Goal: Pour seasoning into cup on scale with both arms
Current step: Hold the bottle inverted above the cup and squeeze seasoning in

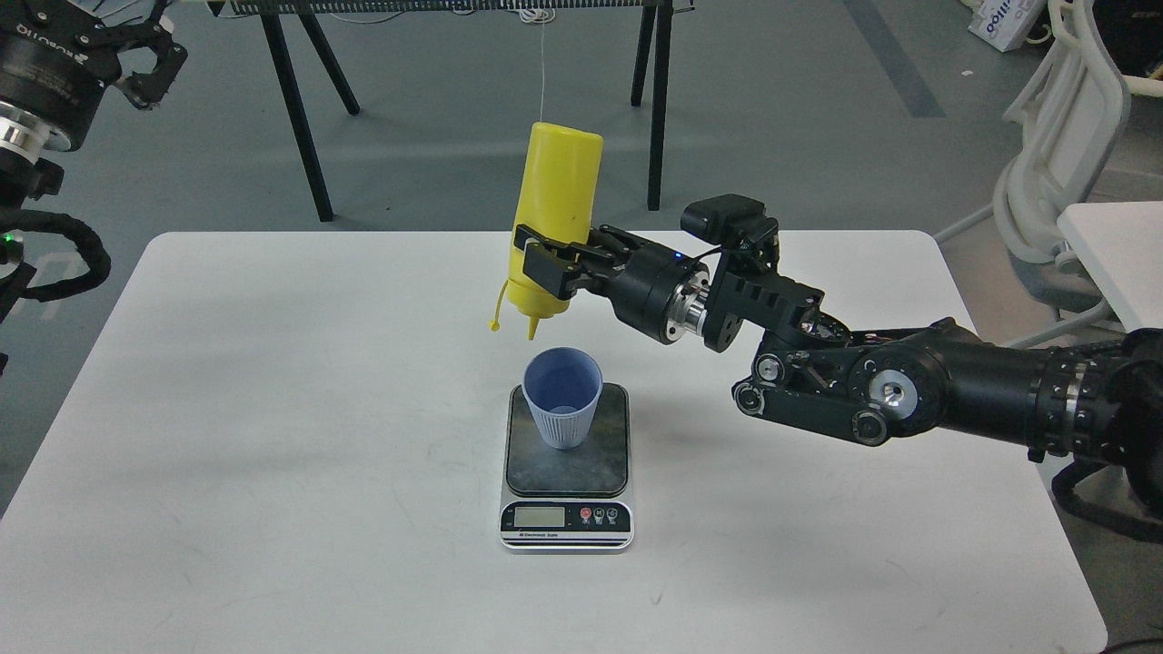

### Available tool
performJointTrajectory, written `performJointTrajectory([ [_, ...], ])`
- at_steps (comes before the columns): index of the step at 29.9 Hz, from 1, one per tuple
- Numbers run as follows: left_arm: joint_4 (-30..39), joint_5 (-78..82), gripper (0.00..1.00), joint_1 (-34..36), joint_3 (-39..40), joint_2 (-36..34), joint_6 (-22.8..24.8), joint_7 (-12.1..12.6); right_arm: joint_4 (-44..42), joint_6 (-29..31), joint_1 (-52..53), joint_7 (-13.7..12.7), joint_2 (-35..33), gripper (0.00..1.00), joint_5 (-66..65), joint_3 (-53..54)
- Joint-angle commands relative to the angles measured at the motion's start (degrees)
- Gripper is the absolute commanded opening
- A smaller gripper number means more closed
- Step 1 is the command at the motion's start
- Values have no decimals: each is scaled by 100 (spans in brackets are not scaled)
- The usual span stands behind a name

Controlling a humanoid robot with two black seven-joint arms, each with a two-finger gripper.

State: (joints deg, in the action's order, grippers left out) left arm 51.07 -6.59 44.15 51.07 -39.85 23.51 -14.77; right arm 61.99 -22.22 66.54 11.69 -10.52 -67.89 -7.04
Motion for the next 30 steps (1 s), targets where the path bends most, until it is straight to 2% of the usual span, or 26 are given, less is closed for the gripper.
performJointTrajectory([
  [1,-1,0,100,-11,0,4,-13,0,50,-1,-9,0,-20,43,-66,-17],
  [10,34,-70,100,-55,61,-101,-4,0,682,8,8,61,-547,43,-84,-148],
  [14,96,-70,100,-108,105,-101,-31,0,727,8,26,61,-811,43,-496,-245],
  [30,202,-70,100,-249,202,-93,-40,0,674,16,26,61,-758,43,-708,-368],
])
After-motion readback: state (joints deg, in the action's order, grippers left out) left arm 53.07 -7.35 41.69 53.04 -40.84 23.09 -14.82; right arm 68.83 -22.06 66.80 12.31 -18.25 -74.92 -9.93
